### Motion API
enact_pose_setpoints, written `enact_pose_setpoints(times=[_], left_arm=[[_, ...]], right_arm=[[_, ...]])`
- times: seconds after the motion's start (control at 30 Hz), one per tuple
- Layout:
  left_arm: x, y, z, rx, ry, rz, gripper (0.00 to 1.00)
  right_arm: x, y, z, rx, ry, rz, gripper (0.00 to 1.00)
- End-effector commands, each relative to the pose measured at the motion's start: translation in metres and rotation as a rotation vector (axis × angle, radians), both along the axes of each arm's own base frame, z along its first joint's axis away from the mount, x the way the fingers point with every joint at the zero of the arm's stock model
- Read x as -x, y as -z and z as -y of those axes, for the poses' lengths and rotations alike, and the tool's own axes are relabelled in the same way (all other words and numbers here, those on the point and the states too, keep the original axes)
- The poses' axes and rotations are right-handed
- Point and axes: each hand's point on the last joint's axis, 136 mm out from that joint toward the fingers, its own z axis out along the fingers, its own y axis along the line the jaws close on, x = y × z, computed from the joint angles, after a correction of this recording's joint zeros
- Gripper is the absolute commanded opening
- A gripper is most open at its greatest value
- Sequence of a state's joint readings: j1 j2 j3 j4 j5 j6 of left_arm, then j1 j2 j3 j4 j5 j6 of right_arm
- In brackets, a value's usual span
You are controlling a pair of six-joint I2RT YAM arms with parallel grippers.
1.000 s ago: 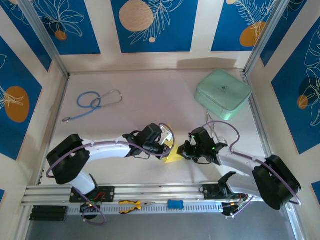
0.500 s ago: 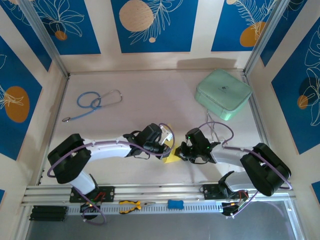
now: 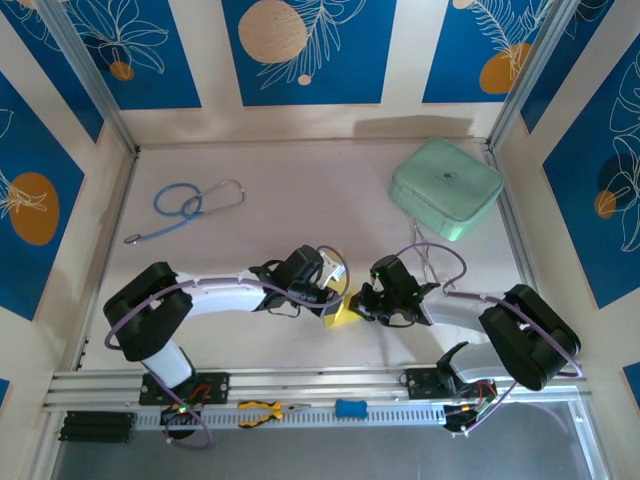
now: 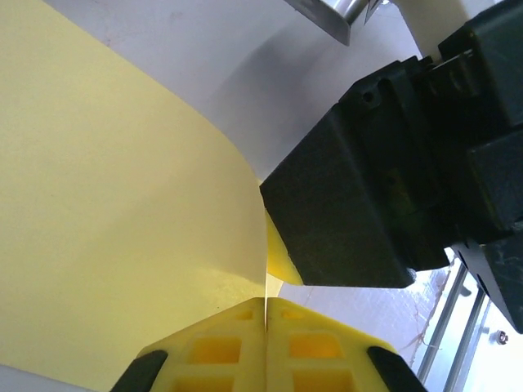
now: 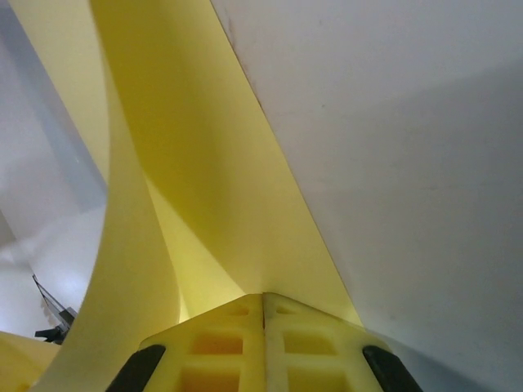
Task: Fold a paper plane with a square sheet of paper (pick it up from the middle)
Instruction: Fold the triangle a second time at the center of the table.
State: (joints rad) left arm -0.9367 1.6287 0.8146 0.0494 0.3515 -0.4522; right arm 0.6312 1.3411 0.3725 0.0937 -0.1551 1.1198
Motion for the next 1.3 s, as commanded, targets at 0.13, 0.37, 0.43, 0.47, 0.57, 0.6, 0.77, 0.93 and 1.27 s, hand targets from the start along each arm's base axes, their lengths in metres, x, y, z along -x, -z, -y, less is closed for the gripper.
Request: enact_pose_setpoints(times=[0.13,0.37,0.43,0.47,0.57,0.6,0.77,0.93,1.27], left_arm=[[-0.011,0.008,-0.007,-0.003,-0.030,-0.022,0.04],[-0.014,0.020,-0.014,-0.027,-0.052,-0.033,0.03],[-0.013,0.023,-0.016,-0.035,-0.052,-0.036,0.03],[-0.013,0.024,-0.017,-0.039,-0.052,-0.036,0.03],[-0.014,0.030,-0.021,-0.064,-0.058,-0.032,0.03],[-0.015,0.031,-0.023,-0.072,-0.065,-0.030,0.03],[-0.018,0.035,-0.026,-0.090,-0.081,-0.022,0.03],[-0.021,0.039,-0.031,-0.112,-0.102,-0.014,0.03],[-0.027,0.041,-0.038,-0.140,-0.125,0.005,0.03]], right_arm=[[0.013,0.018,0.013,0.092,0.006,-0.075,0.00],[0.014,0.019,0.014,0.101,0.006,-0.086,0.00],[0.014,0.018,0.014,0.102,0.006,-0.087,0.00],[0.015,0.019,0.014,0.103,0.004,-0.087,0.00],[0.014,0.018,0.012,0.101,0.004,-0.087,0.00],[0.015,0.018,0.012,0.101,0.003,-0.087,0.00],[0.015,0.018,0.011,0.107,0.001,-0.092,0.00],[0.016,0.019,0.012,0.115,0.001,-0.097,0.00],[0.017,0.021,0.014,0.124,0.002,-0.101,0.00]])
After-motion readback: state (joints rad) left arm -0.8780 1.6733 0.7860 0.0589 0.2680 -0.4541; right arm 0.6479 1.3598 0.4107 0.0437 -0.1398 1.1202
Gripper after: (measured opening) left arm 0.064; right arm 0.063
